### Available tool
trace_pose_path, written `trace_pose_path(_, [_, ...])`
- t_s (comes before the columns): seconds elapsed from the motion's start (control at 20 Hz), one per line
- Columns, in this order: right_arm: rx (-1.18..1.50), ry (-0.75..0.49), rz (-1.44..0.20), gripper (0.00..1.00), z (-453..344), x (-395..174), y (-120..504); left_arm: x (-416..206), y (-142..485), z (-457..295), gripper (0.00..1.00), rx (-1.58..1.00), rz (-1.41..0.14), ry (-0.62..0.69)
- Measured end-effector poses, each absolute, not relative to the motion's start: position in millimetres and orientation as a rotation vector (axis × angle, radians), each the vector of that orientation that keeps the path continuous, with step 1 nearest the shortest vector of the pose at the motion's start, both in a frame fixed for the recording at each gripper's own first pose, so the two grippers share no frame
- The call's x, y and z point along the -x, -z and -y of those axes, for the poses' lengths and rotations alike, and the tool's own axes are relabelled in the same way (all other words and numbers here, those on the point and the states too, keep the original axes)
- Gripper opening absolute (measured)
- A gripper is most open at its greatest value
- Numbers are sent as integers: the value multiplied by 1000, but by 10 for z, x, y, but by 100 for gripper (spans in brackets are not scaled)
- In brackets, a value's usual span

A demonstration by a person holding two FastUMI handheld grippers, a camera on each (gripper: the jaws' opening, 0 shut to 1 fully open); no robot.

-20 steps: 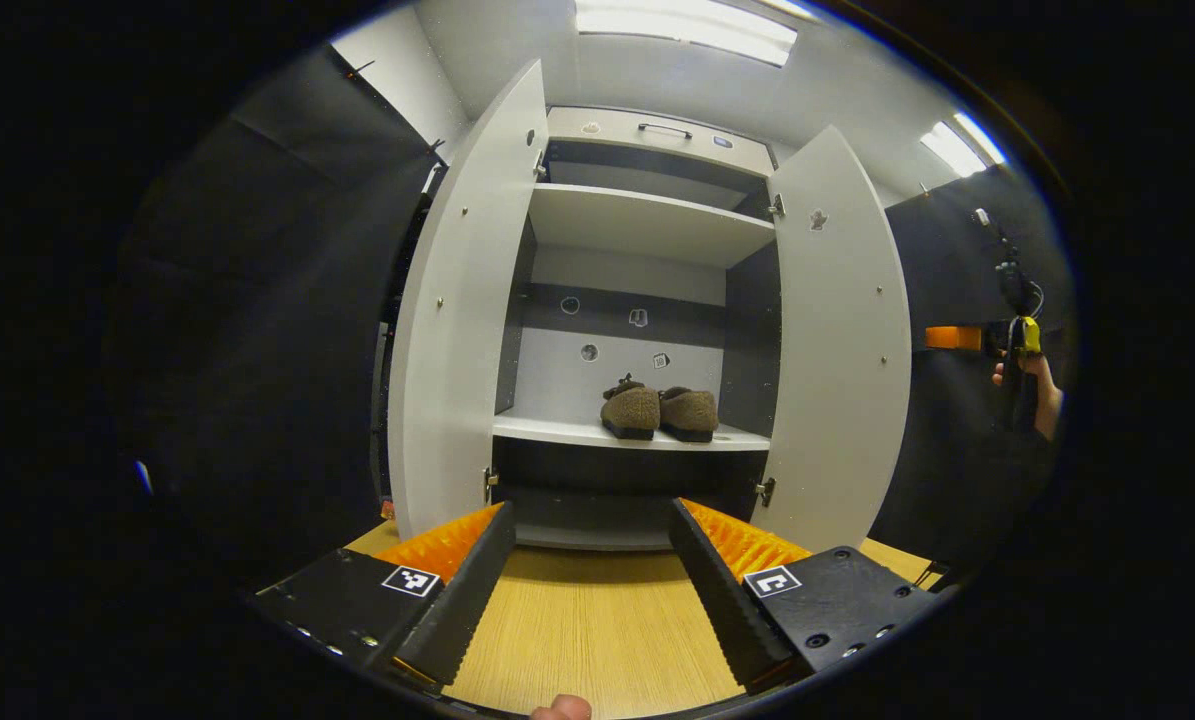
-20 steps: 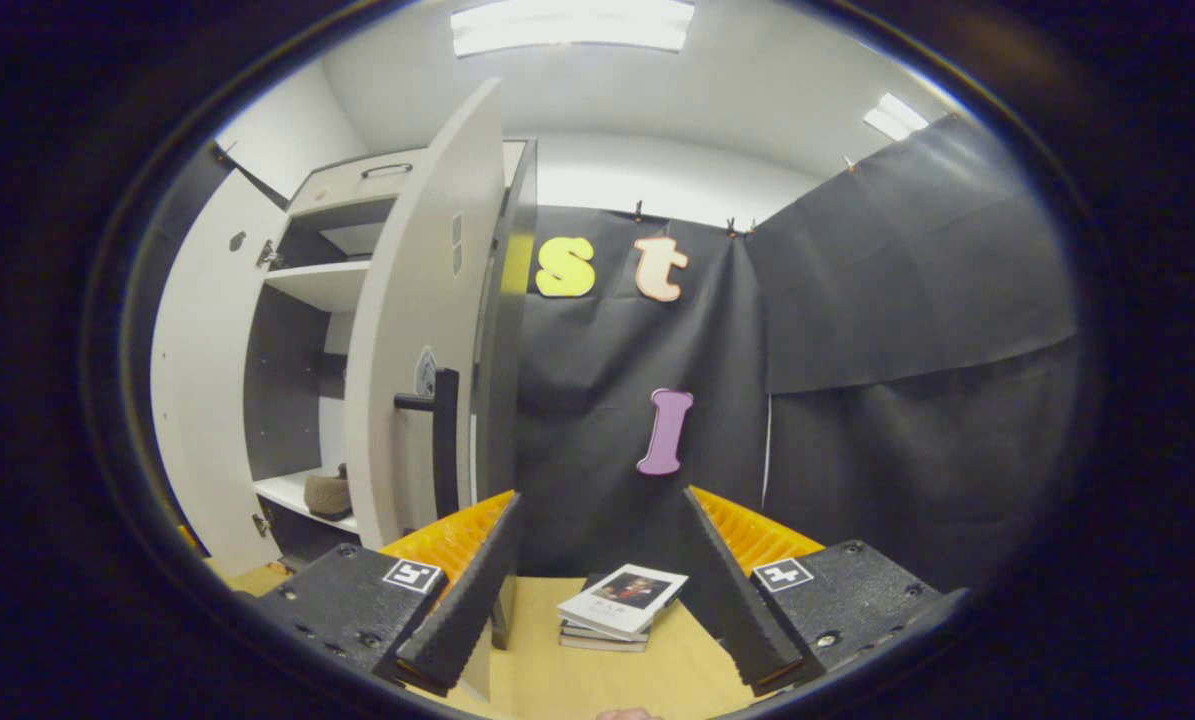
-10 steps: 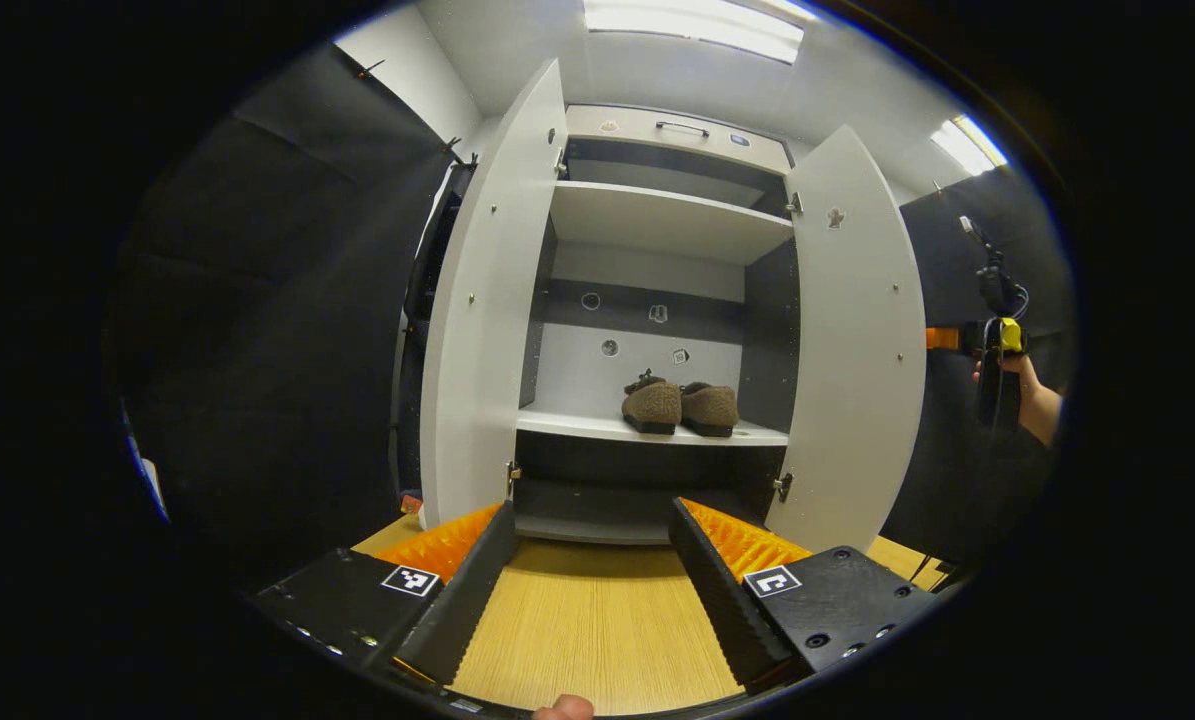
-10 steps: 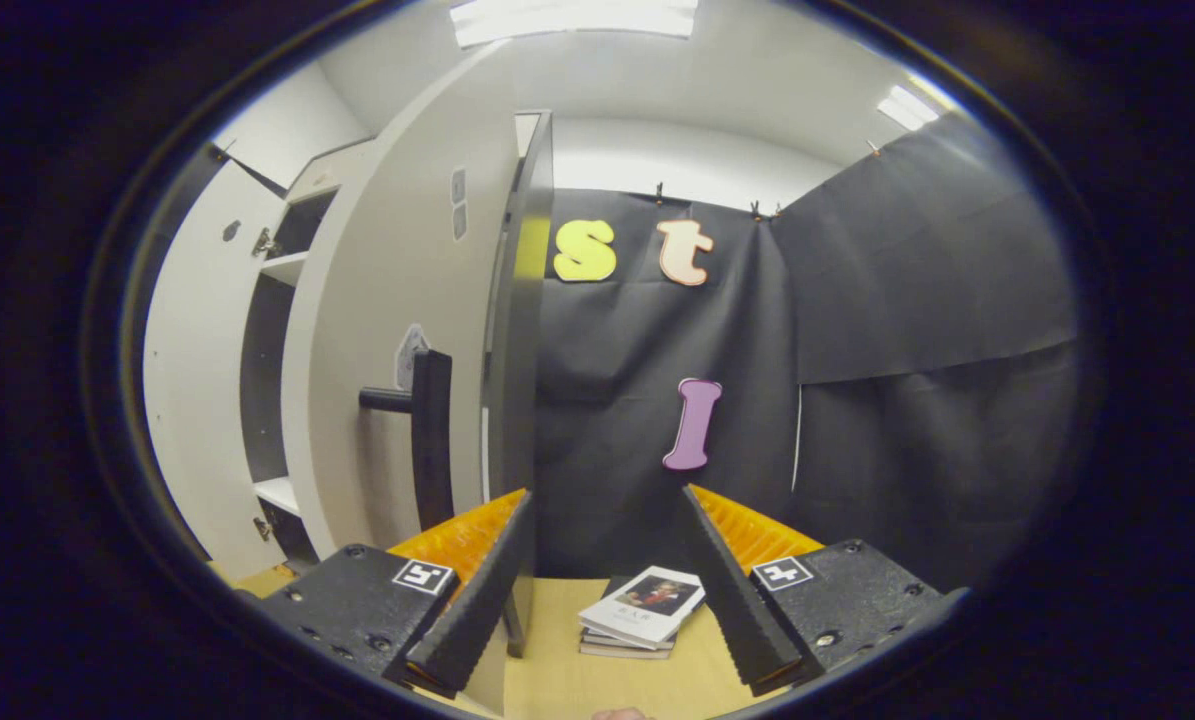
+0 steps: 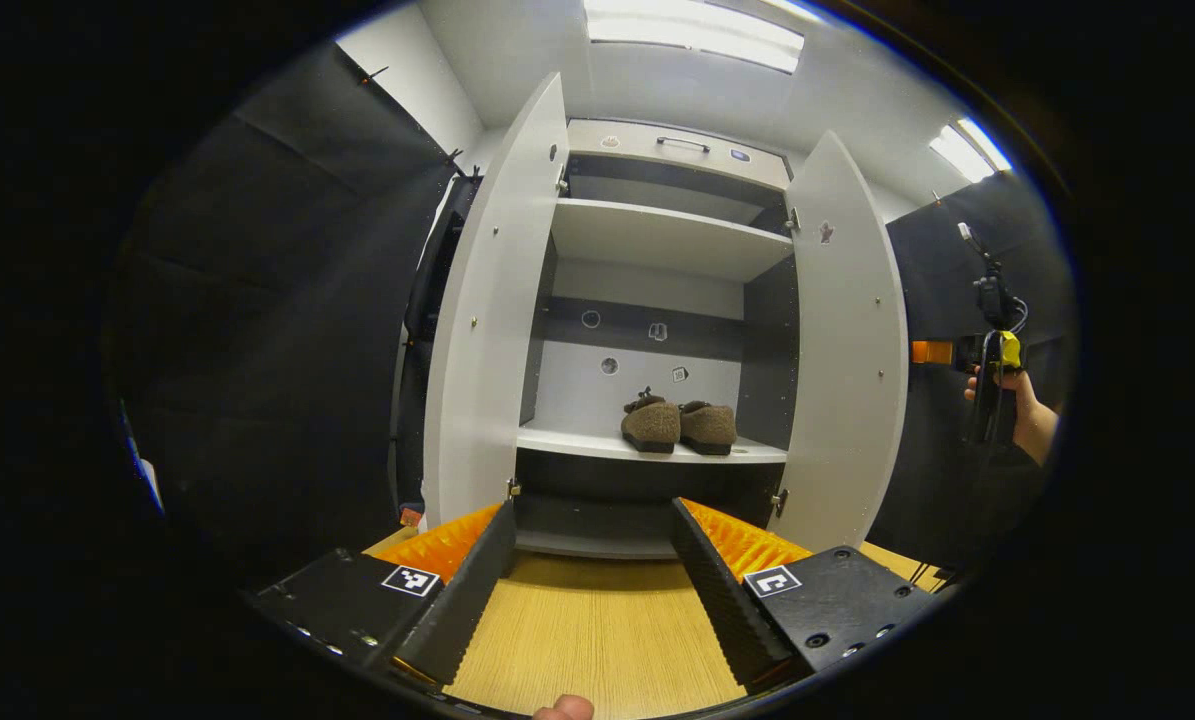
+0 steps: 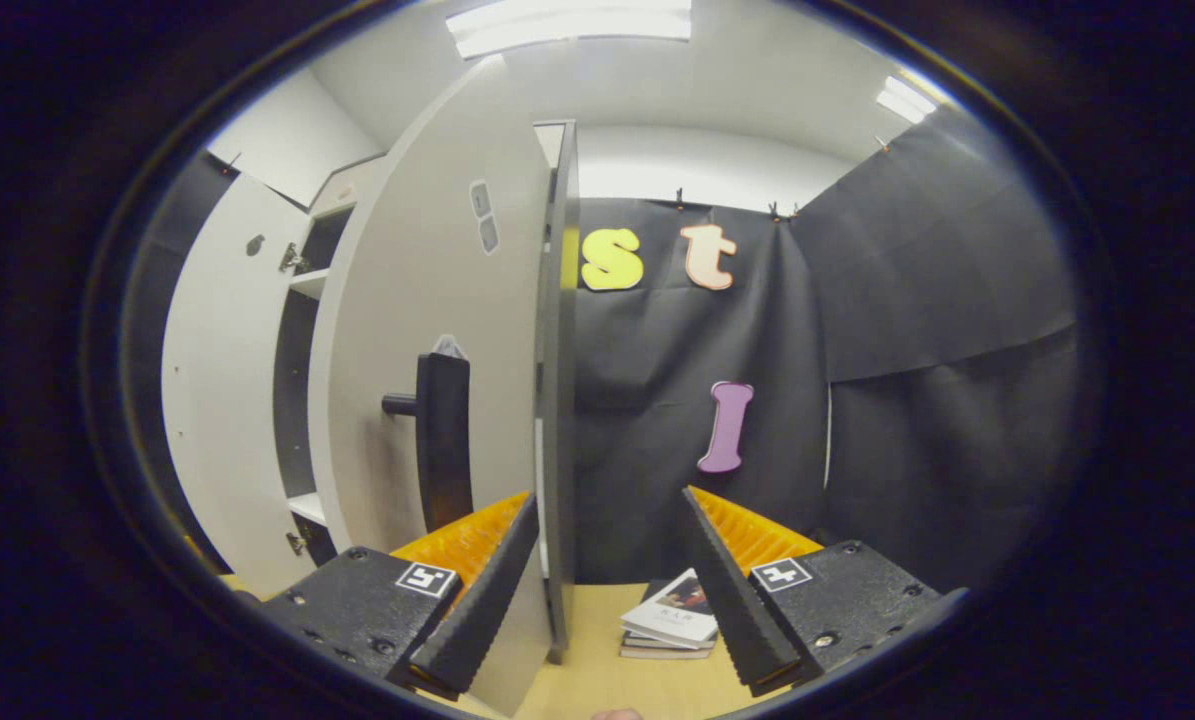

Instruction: Grab one shoe with the right hand and put it into the shoe cabinet, grab the other shoe with the left hand and put it into the shoe cabinet; then close the right door with the right hand and the left door with the left hand.

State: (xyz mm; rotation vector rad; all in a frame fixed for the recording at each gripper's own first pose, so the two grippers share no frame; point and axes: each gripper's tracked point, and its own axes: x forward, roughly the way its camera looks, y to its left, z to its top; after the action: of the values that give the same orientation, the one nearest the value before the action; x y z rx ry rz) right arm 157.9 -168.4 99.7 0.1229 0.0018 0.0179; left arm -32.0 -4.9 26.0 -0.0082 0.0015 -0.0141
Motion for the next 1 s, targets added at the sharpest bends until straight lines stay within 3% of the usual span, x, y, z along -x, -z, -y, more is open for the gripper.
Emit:
trace_pose_path(0.05, [-122, -51, -2, 93, 1541, -1595, -1014, 324, -264, 20, 99, 1, -1, 9])
trace_pose_path(0.1, [-116, -59, -1, 89, 1468, -1614, -1024, 341, -258, -5, 95, -3, -3, 2])
trace_pose_path(0.2, [-99, -72, 7, 92, 1300, -1646, -1044, 374, -277, -48, 95, -4, -1, -8])
trace_pose_path(0.25, [-96, -84, 10, 92, 1198, -1673, -1055, 375, -287, -81, 99, -6, 0, -15])
trace_pose_path(0.35, [-103, -113, 13, 89, 1024, -1724, -1046, 383, -303, -125, 95, -8, 2, -25])
trace_pose_path(0.55, [-149, -163, -1, 94, 740, -1886, -1007, 428, -325, -162, 95, -2, 4, -42])
trace_pose_path(0.6, [-154, -170, -6, 95, 682, -1919, -985, 437, -340, -155, 99, 1, 5, -42])
trace_pose_path(0.7, [-152, -156, -5, 94, 674, -1930, -972, 454, -357, -182, 95, -2, 9, -48])
trace_pose_path(0.85, [-145, -127, 25, 96, 707, -1785, -1014, 466, -397, -203, 95, 0, 17, -54])
trace_pose_path(0.9, [-135, -114, 36, 94, 727, -1679, -1010, 459, -416, -182, 99, 4, 18, -48])
trace_pose_path(1.0, [-113, -98, 58, 94, 705, -1435, -974, 458, -454, -136, 95, 8, 20, -39])
